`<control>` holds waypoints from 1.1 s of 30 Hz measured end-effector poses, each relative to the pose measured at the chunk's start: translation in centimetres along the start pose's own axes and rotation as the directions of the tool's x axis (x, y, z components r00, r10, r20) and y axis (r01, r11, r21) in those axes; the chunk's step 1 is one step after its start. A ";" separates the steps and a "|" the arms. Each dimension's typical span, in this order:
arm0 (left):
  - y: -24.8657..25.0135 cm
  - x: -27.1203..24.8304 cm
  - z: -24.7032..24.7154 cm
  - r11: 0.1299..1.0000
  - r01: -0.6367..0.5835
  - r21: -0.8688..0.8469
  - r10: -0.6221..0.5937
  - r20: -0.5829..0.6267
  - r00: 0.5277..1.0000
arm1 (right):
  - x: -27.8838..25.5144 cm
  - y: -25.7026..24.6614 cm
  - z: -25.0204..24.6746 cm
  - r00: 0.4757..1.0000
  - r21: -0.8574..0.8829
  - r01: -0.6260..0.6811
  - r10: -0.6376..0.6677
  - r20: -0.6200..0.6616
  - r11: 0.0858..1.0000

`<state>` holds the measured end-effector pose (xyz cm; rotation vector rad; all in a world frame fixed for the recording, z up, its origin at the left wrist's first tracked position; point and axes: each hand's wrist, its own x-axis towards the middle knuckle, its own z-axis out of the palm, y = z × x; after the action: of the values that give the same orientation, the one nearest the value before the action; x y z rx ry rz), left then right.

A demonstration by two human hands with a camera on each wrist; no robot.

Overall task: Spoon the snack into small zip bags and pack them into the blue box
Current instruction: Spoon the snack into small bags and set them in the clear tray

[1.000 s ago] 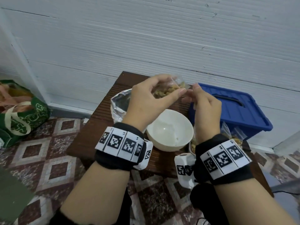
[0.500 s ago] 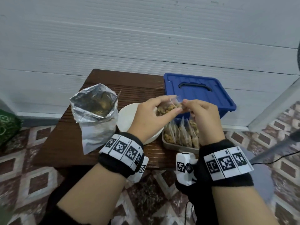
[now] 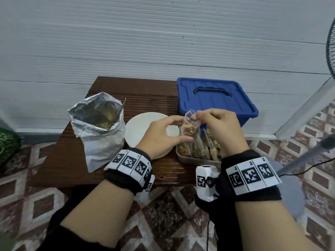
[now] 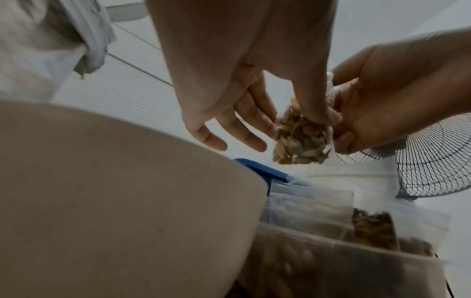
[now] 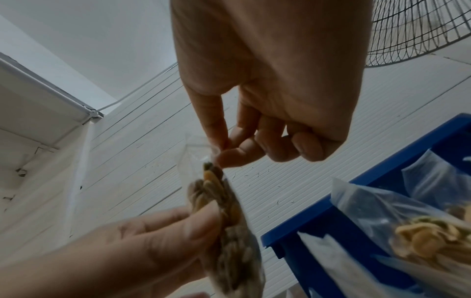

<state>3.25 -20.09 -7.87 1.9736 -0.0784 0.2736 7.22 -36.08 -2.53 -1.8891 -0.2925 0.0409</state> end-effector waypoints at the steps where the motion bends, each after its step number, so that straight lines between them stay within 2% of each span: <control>1: -0.1 0.1 0.1 1.000 0.001 -0.007 -0.001 -0.024 1.000 | 0.0 -0.1 0.0 1.000 0.004 -0.002 0.002 0.003 1.000; 4: -0.3 0.2 0.3 1.000 0.008 -0.016 -0.009 -0.074 0.997 | -0.1 -0.4 0.1 1.000 -0.005 -0.012 0.012 -0.005 1.000; 8: -0.3 0.3 0.5 1.000 0.015 0.020 -0.013 -0.116 0.993 | -0.2 -0.5 0.1 0.999 -0.231 0.048 -0.042 0.033 0.972; 11: -0.3 0.5 0.6 1.000 0.025 0.007 -0.024 -0.125 0.992 | 0.1 -0.3 0.3 0.995 -0.332 0.076 -0.093 -0.038 0.940; 16: -0.4 0.8 0.1 0.997 0.070 0.032 -0.066 -0.108 0.992 | 1.1 -0.1 -1.1 0.966 -0.271 0.032 -0.099 -0.238 0.962; 19: -0.6 0.9 -0.3 0.994 0.100 0.037 -0.094 -0.126 0.988 | 1.6 0.3 -2.3 0.952 -0.259 -0.018 -0.063 -0.299 0.966; 26: -1.1 1.0 -0.2 0.986 0.139 0.088 -0.129 -0.111 0.985 | 1.7 1.9 -1.8 0.968 -0.371 -0.103 0.008 -0.250 0.923; 33: -1.5 1.0 -0.7 0.978 0.184 0.100 -0.169 -0.143 0.975 | 1.7 2.7 -0.9 0.953 -0.482 -0.088 -0.067 -0.296 0.872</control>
<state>4.41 -18.76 -8.69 2.0530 0.2031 0.2985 9.47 -37.36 -4.56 -2.3663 -0.0793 -0.3483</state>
